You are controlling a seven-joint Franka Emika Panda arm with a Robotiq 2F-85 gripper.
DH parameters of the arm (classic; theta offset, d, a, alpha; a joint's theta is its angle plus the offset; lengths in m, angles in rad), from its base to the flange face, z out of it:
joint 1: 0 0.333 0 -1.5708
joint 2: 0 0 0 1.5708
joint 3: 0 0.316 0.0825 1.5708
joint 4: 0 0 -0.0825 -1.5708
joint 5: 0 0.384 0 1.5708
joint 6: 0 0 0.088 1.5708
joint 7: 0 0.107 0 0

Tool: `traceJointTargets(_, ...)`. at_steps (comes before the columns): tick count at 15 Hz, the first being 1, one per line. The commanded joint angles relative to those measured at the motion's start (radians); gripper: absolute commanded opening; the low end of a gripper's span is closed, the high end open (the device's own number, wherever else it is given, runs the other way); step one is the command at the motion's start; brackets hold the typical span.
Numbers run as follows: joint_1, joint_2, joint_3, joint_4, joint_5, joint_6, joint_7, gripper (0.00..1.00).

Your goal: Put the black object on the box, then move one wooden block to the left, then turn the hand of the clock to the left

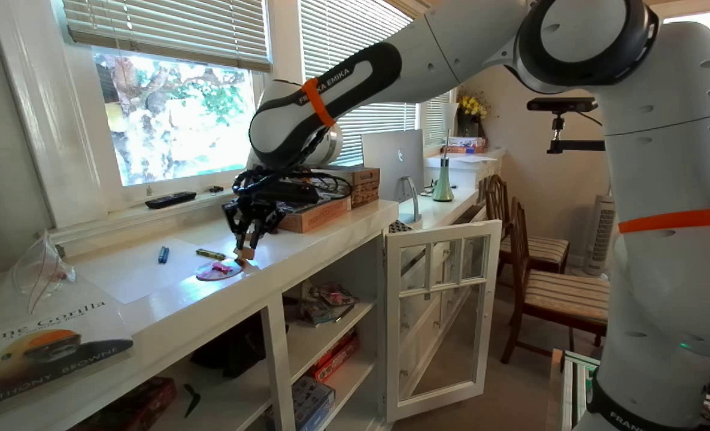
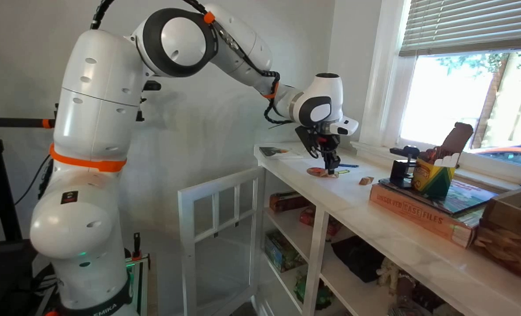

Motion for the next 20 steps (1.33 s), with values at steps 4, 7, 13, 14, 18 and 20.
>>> traceJointTargets(4, 0.013, 0.021, -0.016, 0.041, -0.005, -0.014, 0.082, 0.07)
traceJointTargets(7, 0.017, 0.03, -0.018, 0.053, -0.011, -0.006, 0.105, 0.07)
traceJointTargets(13, 0.031, 0.049, -0.026, 0.06, -0.031, 0.008, 0.134, 0.07)
traceJointTargets(14, 0.032, 0.054, -0.028, 0.064, -0.035, 0.009, 0.138, 0.07)
traceJointTargets(18, 0.04, 0.064, -0.034, 0.075, -0.048, 0.007, 0.155, 0.07)
traceJointTargets(20, 0.044, 0.068, -0.038, 0.08, -0.052, 0.004, 0.168, 0.07)
